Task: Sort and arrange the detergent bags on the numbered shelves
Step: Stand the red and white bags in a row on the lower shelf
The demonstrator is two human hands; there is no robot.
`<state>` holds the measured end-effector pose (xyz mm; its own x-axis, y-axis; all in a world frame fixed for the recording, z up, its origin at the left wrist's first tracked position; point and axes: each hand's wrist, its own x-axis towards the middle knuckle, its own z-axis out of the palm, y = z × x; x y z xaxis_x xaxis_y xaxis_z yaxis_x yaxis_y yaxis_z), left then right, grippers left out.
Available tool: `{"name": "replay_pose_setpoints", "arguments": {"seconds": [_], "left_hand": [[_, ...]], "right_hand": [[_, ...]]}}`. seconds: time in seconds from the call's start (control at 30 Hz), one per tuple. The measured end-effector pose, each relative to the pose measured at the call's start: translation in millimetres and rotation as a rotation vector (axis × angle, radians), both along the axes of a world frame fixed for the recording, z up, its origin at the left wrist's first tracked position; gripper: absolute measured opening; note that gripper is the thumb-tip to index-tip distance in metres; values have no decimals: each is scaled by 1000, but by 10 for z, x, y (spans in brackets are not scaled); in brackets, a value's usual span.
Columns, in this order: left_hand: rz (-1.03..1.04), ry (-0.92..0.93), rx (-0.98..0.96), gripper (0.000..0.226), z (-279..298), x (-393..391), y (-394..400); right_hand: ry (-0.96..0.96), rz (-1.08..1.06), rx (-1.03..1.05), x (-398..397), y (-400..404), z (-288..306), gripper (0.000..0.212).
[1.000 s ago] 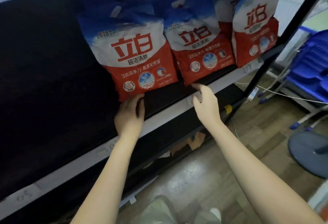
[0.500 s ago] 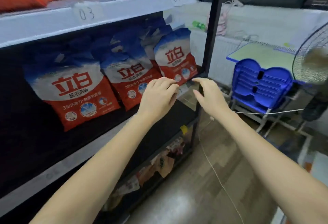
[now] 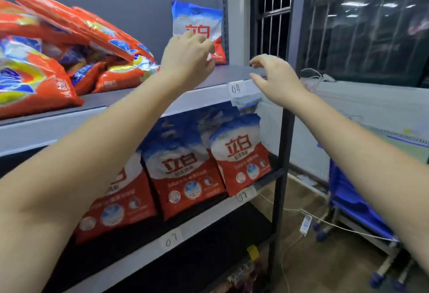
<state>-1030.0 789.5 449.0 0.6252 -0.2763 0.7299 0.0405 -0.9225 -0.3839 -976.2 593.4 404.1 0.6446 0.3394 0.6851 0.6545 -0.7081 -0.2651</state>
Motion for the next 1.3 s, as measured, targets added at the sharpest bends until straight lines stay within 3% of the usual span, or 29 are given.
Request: {"name": "replay_pose_setpoints", "arguments": {"seconds": [0.43, 0.67, 0.83, 0.9, 1.0, 1.07, 1.3], "left_hand": [[349, 130, -50, 35, 728, 1753, 550], [506, 235, -323, 31, 904, 2533, 776], [645, 313, -617, 47, 949, 2953, 1094], [590, 310, -821, 52, 963, 3085, 1149], [309, 303, -1304, 51, 998, 3262, 1191], [155, 253, -1534, 44, 964, 3375, 1226], [-138, -30, -1829, 30, 838, 3616, 1393]], "right_hand": [[247, 31, -162, 1899, 695, 735, 38], [349, 45, -297, 2918, 1023, 968, 21], [592, 162, -129, 3599, 1186, 1014, 43], [735, 220, -50, 3812, 1252, 961, 48], [963, 236, -44, 4065, 1413, 946, 64], [1025, 264, 32, 4216, 1496, 940, 61], [1154, 369, 248, 4449, 1544, 878, 37]]}}
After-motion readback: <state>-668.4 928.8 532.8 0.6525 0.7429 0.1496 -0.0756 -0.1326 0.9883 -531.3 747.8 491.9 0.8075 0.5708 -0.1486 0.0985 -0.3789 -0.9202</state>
